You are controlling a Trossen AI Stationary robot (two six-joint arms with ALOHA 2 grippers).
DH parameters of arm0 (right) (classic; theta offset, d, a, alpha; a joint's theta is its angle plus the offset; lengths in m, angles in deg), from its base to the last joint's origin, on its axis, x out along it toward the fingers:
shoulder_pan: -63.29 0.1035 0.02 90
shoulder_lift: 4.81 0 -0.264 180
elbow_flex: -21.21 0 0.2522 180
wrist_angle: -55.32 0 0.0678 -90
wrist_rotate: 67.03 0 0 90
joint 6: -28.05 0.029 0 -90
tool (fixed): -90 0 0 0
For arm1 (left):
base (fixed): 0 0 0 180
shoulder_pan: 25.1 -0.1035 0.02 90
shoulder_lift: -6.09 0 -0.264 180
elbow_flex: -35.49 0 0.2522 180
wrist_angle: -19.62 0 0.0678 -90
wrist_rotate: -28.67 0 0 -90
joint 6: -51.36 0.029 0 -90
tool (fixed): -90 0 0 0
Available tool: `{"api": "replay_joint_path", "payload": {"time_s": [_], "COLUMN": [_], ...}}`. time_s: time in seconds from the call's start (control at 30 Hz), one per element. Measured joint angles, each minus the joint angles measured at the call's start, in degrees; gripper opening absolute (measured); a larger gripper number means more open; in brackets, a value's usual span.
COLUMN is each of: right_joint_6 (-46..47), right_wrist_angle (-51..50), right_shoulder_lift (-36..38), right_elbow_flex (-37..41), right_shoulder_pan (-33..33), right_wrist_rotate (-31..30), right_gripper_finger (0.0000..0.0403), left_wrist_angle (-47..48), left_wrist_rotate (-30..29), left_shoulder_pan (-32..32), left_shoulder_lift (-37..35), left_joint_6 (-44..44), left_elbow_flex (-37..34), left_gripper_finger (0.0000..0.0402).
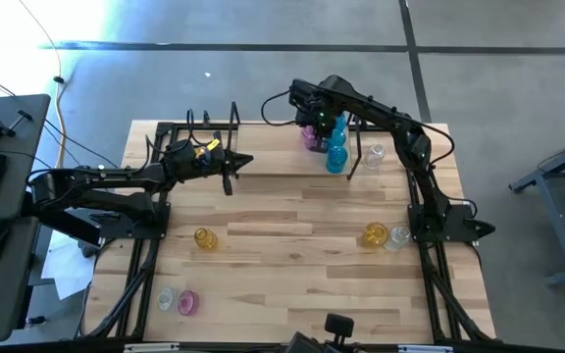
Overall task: Sort vases onto shelf
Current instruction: Put the right purple vase on the shelf aligned with the other purple vase, then put the purple vase on the shelf aligned with the other purple vases
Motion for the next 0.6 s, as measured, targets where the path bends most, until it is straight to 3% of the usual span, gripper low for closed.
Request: {"api": "replay_joint_path", "payload": {"time_s": [0.6], "right_joint_6": [0.0], "right_wrist_angle": [-0.2], "right_shoulder_lift": [3.1], "right_elbow_flex": [0.0], "right_shoulder_pan": [0.8], "right_wrist_rotate": [0.8], "right_gripper_finger": [0.0000], "left_wrist_angle": [0.0], "left_wrist_rotate": [0.0], "left_shoulder_pan": [0.0], "left_shoulder_lift": [0.0], "left_joint_6": [0.0], "left_elbow_flex": [0.0], "left_gripper_finger": [0.0005]}}
